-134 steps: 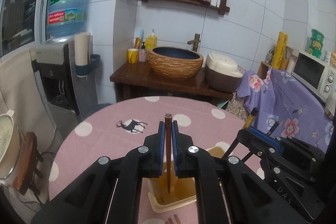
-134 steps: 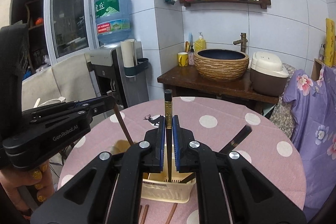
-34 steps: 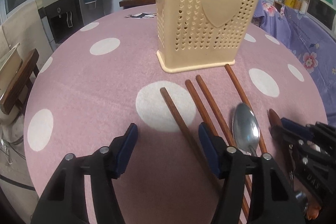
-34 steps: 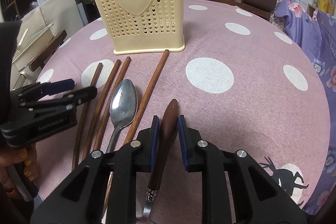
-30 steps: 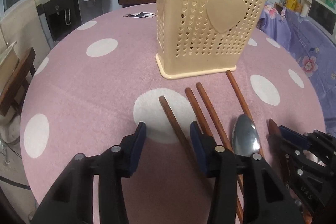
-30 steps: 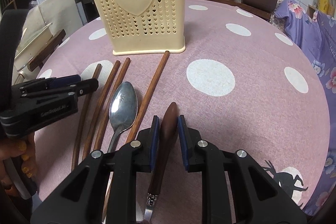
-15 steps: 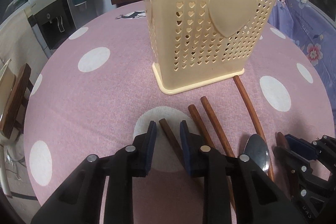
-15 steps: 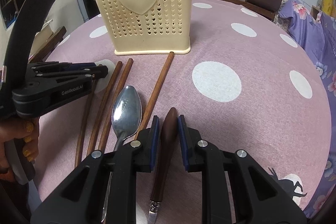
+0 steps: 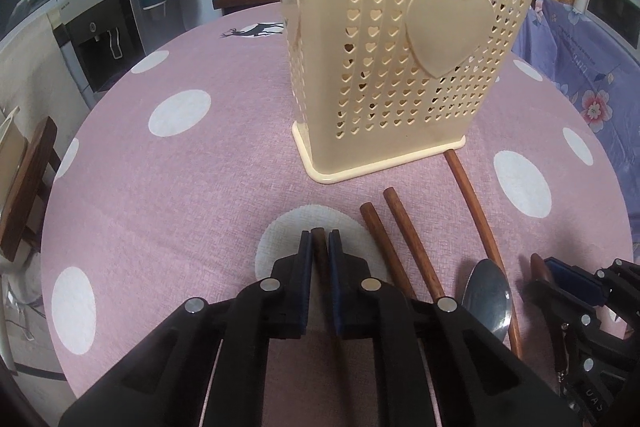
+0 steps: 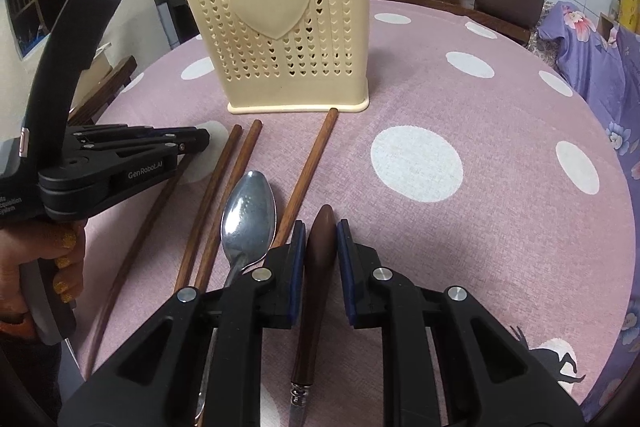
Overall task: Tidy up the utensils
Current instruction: 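Lift the spoon and chopstick with both tools up over the beige holder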
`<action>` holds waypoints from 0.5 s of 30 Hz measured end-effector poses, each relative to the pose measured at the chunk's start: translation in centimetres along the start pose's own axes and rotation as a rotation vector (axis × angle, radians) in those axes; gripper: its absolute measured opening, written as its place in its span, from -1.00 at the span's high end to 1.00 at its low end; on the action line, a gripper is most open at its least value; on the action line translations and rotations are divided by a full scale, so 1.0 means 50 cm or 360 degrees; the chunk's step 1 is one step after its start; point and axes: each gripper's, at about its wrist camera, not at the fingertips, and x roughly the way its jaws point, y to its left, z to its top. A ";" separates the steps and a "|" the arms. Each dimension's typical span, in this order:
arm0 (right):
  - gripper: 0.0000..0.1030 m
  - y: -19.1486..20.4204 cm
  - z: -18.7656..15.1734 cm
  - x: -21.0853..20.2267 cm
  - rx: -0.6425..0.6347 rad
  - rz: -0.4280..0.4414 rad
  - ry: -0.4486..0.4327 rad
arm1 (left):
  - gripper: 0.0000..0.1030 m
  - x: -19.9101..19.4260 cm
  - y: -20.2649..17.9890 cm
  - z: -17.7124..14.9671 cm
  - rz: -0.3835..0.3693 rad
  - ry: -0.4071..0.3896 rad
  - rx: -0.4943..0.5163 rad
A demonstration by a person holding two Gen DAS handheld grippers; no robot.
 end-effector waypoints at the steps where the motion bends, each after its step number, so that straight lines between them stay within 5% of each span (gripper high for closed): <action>1: 0.67 -0.001 0.001 -0.004 -0.0002 0.0010 -0.0014 | 0.83 -0.002 0.002 -0.001 -0.0012 -0.0003 -0.0007; 15: 0.69 -0.037 0.043 -0.116 0.0071 0.0159 -0.0275 | 0.84 -0.143 0.020 0.021 -0.0122 -0.0311 -0.0077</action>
